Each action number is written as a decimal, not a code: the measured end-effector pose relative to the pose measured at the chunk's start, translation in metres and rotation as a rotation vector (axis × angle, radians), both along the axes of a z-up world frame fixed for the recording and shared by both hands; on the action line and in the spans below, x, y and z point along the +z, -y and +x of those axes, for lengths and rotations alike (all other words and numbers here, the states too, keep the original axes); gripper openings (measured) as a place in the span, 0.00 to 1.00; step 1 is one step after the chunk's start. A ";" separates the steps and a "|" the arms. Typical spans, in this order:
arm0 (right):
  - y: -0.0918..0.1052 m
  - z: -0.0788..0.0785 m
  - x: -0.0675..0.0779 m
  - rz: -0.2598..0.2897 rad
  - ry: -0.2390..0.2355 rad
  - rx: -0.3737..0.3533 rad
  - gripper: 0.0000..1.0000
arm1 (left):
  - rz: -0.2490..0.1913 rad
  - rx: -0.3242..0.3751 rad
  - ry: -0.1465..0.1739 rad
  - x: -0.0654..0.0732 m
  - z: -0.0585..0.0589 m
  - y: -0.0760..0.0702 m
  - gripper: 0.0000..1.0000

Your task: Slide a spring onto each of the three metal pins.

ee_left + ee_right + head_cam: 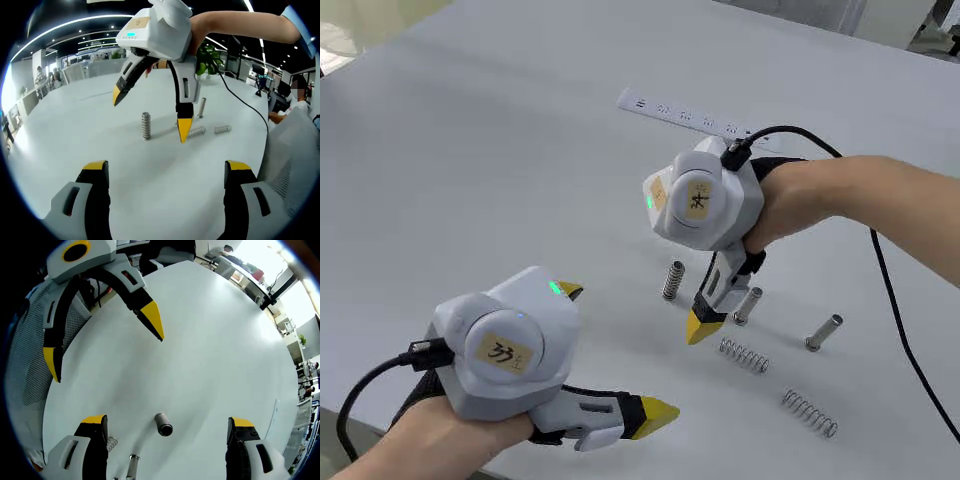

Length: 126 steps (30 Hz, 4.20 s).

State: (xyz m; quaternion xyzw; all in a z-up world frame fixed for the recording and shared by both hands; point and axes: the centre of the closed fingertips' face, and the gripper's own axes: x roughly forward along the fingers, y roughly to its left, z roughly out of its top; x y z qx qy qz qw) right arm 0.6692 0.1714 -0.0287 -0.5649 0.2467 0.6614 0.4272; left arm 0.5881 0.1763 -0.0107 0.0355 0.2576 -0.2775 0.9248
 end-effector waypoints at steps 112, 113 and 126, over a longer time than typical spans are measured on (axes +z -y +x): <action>0.216 -0.075 0.032 0.639 -0.248 -0.982 0.99 | 0.088 -0.427 -0.002 -0.020 0.027 0.082 0.60; 0.216 -0.076 0.032 0.639 -0.250 -0.984 0.99 | 0.093 -0.438 -0.001 -0.021 0.028 0.084 0.59; 0.230 -0.089 0.026 0.653 -0.264 -1.046 0.99 | 0.110 -0.472 -0.005 -0.034 0.042 0.100 0.45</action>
